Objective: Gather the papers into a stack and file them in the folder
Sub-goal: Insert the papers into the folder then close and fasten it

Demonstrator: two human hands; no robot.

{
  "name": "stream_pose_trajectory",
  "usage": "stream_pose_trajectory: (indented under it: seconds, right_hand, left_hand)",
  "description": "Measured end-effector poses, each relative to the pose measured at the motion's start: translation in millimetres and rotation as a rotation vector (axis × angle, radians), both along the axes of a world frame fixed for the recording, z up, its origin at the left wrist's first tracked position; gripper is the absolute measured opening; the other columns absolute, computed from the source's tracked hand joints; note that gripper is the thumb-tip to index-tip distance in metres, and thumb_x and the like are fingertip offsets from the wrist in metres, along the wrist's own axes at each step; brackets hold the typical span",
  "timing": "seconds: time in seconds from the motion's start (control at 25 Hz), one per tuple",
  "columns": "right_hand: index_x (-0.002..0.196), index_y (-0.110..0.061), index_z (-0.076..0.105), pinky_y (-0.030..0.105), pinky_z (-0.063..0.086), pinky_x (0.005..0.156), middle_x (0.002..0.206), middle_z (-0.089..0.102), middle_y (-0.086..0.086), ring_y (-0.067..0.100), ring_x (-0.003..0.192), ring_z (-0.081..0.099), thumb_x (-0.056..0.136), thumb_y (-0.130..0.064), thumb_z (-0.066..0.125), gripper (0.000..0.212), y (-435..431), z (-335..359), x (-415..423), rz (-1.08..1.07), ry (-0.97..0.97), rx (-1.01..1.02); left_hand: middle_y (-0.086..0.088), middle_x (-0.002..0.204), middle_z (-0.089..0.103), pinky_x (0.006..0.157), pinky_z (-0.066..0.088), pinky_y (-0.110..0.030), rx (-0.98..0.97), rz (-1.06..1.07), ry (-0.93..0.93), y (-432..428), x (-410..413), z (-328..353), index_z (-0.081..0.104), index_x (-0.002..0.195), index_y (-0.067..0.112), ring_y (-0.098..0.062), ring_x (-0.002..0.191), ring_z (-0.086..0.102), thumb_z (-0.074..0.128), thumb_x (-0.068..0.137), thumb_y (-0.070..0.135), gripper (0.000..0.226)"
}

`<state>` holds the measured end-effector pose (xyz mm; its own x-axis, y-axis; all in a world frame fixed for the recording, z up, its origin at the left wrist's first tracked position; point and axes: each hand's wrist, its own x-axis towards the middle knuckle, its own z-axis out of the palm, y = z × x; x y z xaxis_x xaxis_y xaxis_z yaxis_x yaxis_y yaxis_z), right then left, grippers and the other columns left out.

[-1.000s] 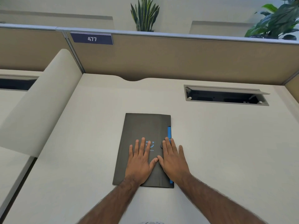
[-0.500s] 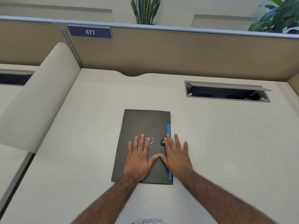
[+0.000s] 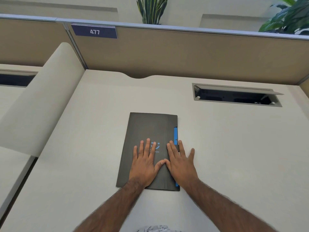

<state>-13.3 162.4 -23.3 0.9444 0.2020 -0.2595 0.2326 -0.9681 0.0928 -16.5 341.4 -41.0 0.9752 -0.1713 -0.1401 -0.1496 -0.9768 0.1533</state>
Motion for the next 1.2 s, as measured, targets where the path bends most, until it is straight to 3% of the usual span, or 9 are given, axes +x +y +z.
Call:
stream_pose_trajectory:
  seconds: [0.32,0.52,0.56,0.64,0.76,0.88,0.96,1.08,1.2]
  right_hand:
    - [0.158,-0.007,0.027,0.056,0.017,0.124,0.166,0.027,0.014,0.037,0.155,0.021,0.103,-0.049,0.022,0.070,4,-6,1,0.032,-0.035,0.047]
    - [0.163,-0.023,0.002,0.054,0.011,0.125,0.172,-0.002,0.001,0.031,0.158,-0.001,0.100,-0.063,0.016,0.075,-1,0,0,-0.044,0.054,0.165]
    - [0.163,-0.026,0.002,0.052,0.016,0.124,0.172,-0.002,0.002,0.031,0.158,0.003,0.100,-0.065,0.023,0.077,-5,3,-2,-0.088,0.048,0.216]
    - [0.161,-0.022,0.020,0.048,0.035,0.115,0.167,0.023,0.012,0.034,0.149,0.028,0.097,-0.058,0.045,0.078,-12,11,-8,-0.255,-0.047,0.398]
    - [0.138,-0.012,0.054,0.039,0.047,0.093,0.125,0.063,0.011,0.032,0.118,0.057,0.094,-0.042,0.063,0.054,-11,18,-13,-0.549,-0.168,0.691]
    - [0.113,-0.008,0.064,0.031,0.049,0.074,0.092,0.066,0.007,0.022,0.085,0.064,0.089,-0.040,0.070,0.040,-4,31,11,-0.885,0.010,0.999]
    - [0.077,-0.002,0.057,0.029,0.039,0.063,0.070,0.050,0.005,0.023,0.062,0.046,0.085,-0.035,0.076,0.039,-4,36,23,-1.014,0.091,1.175]
    - [0.059,-0.014,0.033,0.038,0.027,0.066,0.070,0.032,0.012,0.027,0.072,0.029,0.080,-0.020,0.081,0.053,-14,36,30,-1.090,0.140,1.332]
    - [0.068,-0.011,0.040,0.036,0.029,0.067,0.075,0.036,0.013,0.027,0.074,0.032,0.080,-0.011,0.081,0.042,-27,38,42,-1.116,0.142,1.309]
  left_hand:
    - [-0.007,0.172,0.000,0.124,0.002,-0.054,-0.028,0.001,0.042,-1,0,-1,0.010,0.164,0.021,-0.031,0.158,-0.001,0.007,0.097,0.075,0.086]
    - [-0.003,0.170,-0.016,0.126,-0.007,-0.050,-0.030,-0.006,0.059,3,0,9,-0.002,0.163,0.025,-0.028,0.158,-0.011,0.012,0.101,0.066,0.076]
    - [-0.005,0.171,-0.013,0.127,-0.005,-0.050,-0.055,0.053,0.033,5,-2,13,0.003,0.164,0.024,-0.029,0.158,-0.007,0.020,0.102,0.062,0.074]
    - [-0.014,0.172,0.004,0.126,0.004,-0.049,-0.114,0.282,-0.016,13,-7,21,0.018,0.162,0.019,-0.033,0.158,0.006,0.036,0.102,0.056,0.073]
    - [-0.019,0.161,0.032,0.119,0.027,-0.050,-0.190,0.562,-0.035,23,-9,34,0.035,0.155,0.012,-0.037,0.147,0.031,0.054,0.097,0.048,0.071]
    - [-0.015,0.141,0.051,0.105,0.038,-0.048,-0.273,0.634,-0.024,25,3,49,0.039,0.151,0.013,-0.036,0.129,0.049,0.064,0.092,0.039,0.069]
    - [-0.019,0.136,0.054,0.103,0.041,-0.050,-0.416,0.742,0.011,29,16,56,0.039,0.151,0.012,-0.040,0.125,0.051,0.066,0.091,0.034,0.069]
    - [-0.022,0.137,0.051,0.104,0.044,-0.049,-0.695,0.883,0.012,37,35,61,0.043,0.150,0.010,-0.041,0.124,0.053,0.064,0.093,0.025,0.062]
    - [-0.020,0.131,0.055,0.098,0.052,-0.043,-0.784,0.826,-0.034,32,51,71,0.056,0.141,0.010,-0.036,0.108,0.064,0.062,0.091,0.015,0.051]
